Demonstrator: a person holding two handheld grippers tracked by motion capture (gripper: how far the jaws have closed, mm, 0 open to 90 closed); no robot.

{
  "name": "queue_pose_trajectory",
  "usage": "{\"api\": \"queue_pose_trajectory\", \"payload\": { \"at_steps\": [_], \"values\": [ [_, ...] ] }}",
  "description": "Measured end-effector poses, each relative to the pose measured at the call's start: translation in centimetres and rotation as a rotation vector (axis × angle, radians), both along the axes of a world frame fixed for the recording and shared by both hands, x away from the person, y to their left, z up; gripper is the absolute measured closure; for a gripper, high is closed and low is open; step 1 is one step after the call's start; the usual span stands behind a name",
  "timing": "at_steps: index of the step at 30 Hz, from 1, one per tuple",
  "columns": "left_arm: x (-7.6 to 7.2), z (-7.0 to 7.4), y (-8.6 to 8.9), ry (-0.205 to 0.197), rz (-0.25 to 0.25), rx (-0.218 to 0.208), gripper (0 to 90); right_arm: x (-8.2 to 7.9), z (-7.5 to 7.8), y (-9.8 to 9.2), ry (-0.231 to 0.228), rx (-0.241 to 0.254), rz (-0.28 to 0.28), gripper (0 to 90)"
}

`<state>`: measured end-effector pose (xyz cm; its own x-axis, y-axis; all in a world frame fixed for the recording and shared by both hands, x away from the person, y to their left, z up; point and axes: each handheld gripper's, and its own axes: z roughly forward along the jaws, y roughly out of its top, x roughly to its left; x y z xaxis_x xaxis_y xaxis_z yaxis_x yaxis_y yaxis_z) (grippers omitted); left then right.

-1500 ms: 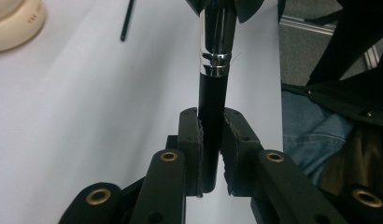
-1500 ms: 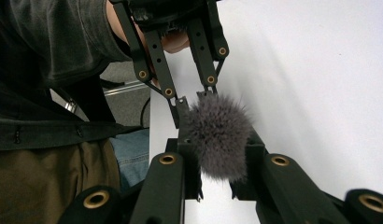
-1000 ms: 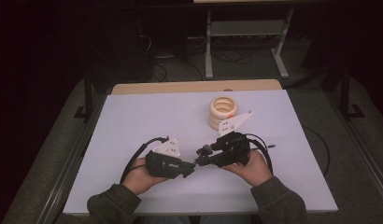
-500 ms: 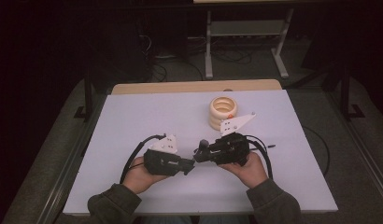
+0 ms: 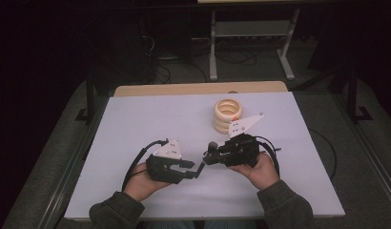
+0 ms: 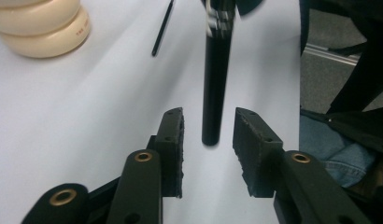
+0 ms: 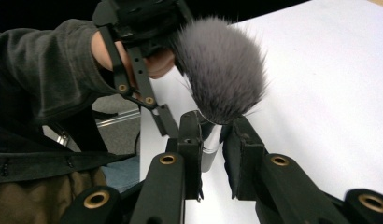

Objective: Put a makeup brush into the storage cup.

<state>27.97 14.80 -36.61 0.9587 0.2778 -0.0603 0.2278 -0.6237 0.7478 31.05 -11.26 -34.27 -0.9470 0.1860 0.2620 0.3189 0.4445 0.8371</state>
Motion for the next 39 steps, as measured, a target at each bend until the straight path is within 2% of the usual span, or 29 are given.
{"api": "queue_pose_trajectory", "payload": {
  "at_steps": [10,16,26,29,39],
  "values": [
    [-0.5,-0.2,0.8,-0.019,0.024,-0.003,57.0,1.0,0.2,-1.6,0.014,-0.062,-0.045,76.2],
    [-0.5,-0.5,1.2,-0.02,0.045,-0.005,52.7,1.7,0.5,-2.2,0.027,-0.083,-0.058,76.2],
    [-0.6,-0.9,1.8,-0.038,0.079,0.001,47.3,2.4,1.3,-2.7,0.022,-0.106,-0.077,76.2],
    [-0.4,-1.1,2.1,-0.041,0.101,-0.013,43.4,2.8,1.8,-3.0,0.018,-0.114,-0.086,76.3],
    [-0.4,-1.3,2.7,-0.034,0.116,-0.018,42.0,3.9,3.1,-4.0,0.007,-0.119,-0.122,76.3]
  ]
}}
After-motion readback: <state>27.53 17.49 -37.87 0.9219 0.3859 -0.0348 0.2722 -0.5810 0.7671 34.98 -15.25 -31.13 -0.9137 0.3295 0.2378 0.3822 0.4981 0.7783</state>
